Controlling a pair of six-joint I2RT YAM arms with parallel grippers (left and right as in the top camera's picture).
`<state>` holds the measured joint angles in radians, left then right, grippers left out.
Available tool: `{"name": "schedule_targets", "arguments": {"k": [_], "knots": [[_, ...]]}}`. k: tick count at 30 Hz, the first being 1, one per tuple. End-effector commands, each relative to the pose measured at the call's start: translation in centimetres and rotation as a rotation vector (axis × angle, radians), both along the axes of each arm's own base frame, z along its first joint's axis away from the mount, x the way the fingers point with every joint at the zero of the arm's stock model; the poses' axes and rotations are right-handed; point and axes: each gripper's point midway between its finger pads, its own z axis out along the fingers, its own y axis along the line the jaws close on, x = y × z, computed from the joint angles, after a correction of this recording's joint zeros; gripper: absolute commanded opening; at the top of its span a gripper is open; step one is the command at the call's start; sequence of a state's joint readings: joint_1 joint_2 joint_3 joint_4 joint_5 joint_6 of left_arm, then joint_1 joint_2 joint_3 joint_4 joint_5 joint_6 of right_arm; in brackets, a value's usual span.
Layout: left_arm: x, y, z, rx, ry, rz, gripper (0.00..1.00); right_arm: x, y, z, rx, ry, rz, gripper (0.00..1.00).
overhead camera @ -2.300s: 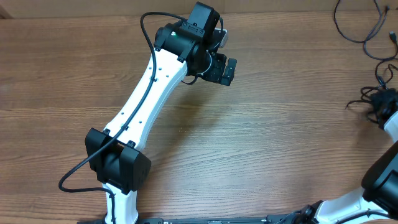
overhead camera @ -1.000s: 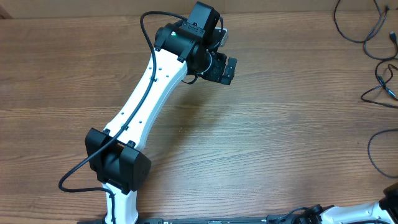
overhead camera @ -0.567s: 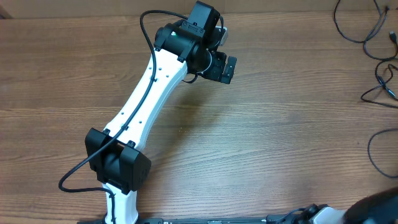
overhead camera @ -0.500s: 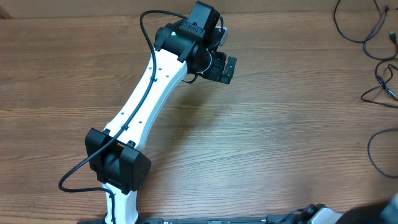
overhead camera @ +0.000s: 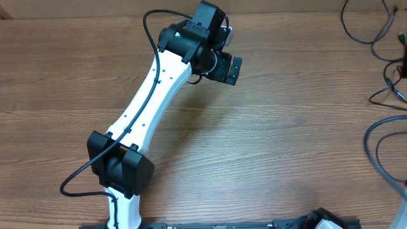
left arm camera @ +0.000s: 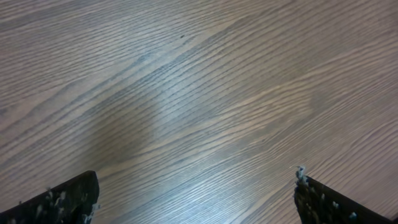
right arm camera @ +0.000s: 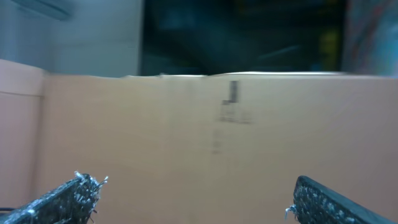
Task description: Untangle cables
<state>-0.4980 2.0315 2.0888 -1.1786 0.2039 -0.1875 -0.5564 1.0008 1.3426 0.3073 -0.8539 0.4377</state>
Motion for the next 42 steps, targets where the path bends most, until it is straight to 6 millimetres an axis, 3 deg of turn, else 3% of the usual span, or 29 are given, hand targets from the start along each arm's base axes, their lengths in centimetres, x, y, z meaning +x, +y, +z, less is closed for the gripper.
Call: {"name": "schedule_targets", "arguments": {"k": [1,3,6,8,11,14,18,21,24,26,33,38,42], "knots": [[0.1,0.3,-0.3,0.056,-0.031,-0.056,1.0,-2.8,5.3,0.7,-0.035,-0.044,0.115,1.0],[-0.1,0.9,-0.6,0.091,-0.027,-0.056,1.0,-4.7,7.2,0.5,-0.124,-0.101,0.051,1.0],[-0.6,1.5,-0.9,0.118,-0.002,-0.051,1.0,-7.9,6.8,0.0,-0.306,-0.197,-0.205,1.0],[-1.0,1.7,-1.1,0.127,0.016,-0.052,1.0,-10.5,6.9,-0.7,-0.393,-0.243,-0.27,1.0],[-1.3,1.8,-1.2,0.132,0.027,-0.053,1.0,-12.0,7.6,-4.8,-0.426,-0.125,-0.2,1.0],[-1.3,1.7,-1.2,0.126,0.027,-0.051,1.0,-11.1,8.0,-9.7,-0.458,0.051,-0.139,1.0],[-1.4,1.7,-1.2,0.129,0.034,-0.049,1.0,-8.4,8.2,-14.5,-0.49,0.168,-0.112,1.0],[-1.9,2.0,-1.4,0.14,0.053,-0.05,1.0,-6.6,9.2,-15.9,-0.479,0.132,-0.07,1.0],[-2.3,2.2,-1.5,0.149,0.072,-0.051,1.0,-4.8,9.4,-16.1,-0.369,0.075,-0.055,1.0],[-2.4,2.3,-1.6,0.152,0.078,-0.051,1.0,-3.5,9.2,-17.3,-0.299,0.064,-0.057,1.0],[-2.5,2.4,-1.6,0.154,0.081,-0.052,1.0,-0.4,9.5,-26.6,-0.29,0.173,-0.036,1.0],[-2.5,2.4,-1.6,0.154,0.08,-0.051,1.0,0.4,9.6,-33.3,-0.282,0.31,-0.013,1.0],[-2.5,2.3,-1.6,0.153,0.08,-0.051,1.0,0.6,9.1,-37.4,-0.252,0.424,-0.023,1.0]]}}
